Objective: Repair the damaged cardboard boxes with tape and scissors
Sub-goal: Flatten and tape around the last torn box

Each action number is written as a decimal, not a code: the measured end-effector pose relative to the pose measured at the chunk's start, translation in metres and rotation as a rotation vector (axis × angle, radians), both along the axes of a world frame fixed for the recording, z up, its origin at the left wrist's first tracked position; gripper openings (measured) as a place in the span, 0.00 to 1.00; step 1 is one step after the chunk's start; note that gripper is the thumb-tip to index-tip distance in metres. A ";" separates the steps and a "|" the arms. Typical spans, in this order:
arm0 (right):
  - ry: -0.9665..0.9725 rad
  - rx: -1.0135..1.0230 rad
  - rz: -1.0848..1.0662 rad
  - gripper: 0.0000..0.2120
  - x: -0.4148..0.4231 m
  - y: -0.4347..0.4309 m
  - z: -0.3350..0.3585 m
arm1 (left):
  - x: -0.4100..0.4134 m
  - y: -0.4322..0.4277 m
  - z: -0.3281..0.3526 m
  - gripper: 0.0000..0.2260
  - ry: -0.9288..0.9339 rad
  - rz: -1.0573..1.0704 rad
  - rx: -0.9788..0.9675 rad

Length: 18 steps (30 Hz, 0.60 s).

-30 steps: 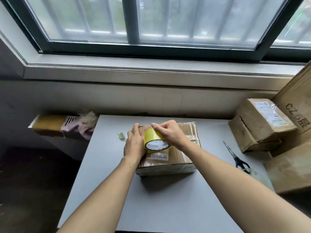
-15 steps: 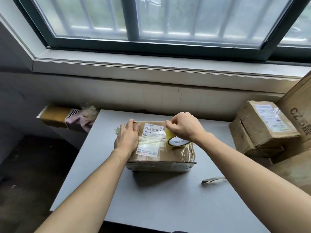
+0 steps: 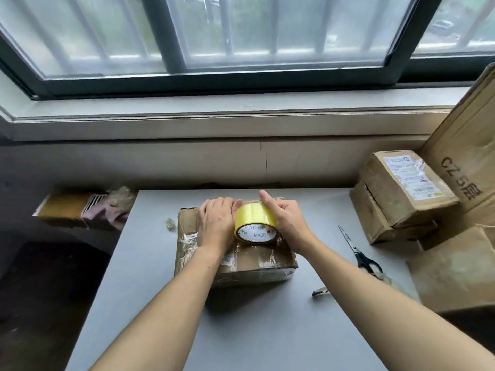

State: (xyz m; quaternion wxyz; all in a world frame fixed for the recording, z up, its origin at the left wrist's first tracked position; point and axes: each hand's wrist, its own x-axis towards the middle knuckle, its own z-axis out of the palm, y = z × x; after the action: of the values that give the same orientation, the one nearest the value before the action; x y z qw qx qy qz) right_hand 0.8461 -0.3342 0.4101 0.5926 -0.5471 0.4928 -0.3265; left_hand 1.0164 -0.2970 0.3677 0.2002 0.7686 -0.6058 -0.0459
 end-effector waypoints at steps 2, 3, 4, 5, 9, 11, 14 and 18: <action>0.041 -0.014 0.035 0.29 0.005 -0.003 0.005 | 0.000 -0.001 -0.004 0.19 -0.093 -0.009 0.002; 0.084 -0.057 0.060 0.29 0.007 -0.007 0.010 | -0.001 -0.001 -0.005 0.19 -0.099 -0.007 0.001; 0.139 -0.118 0.097 0.30 0.007 -0.011 0.017 | -0.002 -0.002 -0.007 0.19 -0.092 0.005 -0.009; 0.213 -0.191 0.130 0.30 0.007 -0.015 0.025 | -0.002 -0.002 -0.008 0.19 -0.090 0.019 -0.026; 0.623 -0.450 0.229 0.28 -0.023 -0.032 0.045 | -0.001 -0.002 -0.011 0.20 -0.089 0.023 -0.079; 0.778 -0.481 0.241 0.26 -0.039 -0.036 0.040 | -0.003 -0.003 -0.010 0.21 -0.100 0.028 -0.041; 0.750 -0.520 0.185 0.25 -0.050 -0.033 0.031 | -0.004 -0.007 -0.006 0.20 -0.106 0.039 0.035; 0.625 -0.491 0.111 0.26 -0.057 -0.034 0.023 | -0.024 -0.019 0.006 0.21 -0.056 0.024 0.134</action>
State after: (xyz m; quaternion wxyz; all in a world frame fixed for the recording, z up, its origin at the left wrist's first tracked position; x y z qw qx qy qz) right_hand 0.7890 -0.3678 0.4332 0.2828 -0.7712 0.5263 -0.2199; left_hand 0.9924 -0.3159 0.3732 0.1317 0.7887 -0.5973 -0.0626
